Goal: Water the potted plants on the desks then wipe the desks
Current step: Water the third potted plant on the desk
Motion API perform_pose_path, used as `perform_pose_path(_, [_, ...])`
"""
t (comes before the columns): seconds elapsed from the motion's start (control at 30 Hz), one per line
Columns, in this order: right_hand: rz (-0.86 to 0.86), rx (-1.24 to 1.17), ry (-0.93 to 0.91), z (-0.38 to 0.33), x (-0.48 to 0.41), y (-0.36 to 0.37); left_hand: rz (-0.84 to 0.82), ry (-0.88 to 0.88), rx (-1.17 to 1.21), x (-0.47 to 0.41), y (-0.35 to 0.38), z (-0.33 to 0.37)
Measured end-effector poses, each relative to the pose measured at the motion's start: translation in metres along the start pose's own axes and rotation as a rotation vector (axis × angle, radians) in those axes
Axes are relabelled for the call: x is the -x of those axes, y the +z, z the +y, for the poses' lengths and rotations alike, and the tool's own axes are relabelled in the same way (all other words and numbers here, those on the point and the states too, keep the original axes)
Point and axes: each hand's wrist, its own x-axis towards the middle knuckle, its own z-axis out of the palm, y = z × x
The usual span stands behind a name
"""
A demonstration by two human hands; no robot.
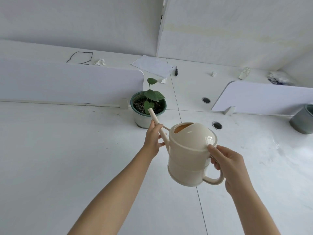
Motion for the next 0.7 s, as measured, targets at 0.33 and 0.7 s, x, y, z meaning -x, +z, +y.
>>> perform_pose_path(0.33, [0.057, -0.019, -0.023, -0.004, -0.008, -0.006, -0.062, -0.073, -0.057, -0.016, 0.014, -0.001])
perform_pose_path(0.7, [0.056, -0.018, -0.053, -0.01, -0.013, -0.006, -0.093, -0.105, -0.047, -0.026, 0.022, 0.01])
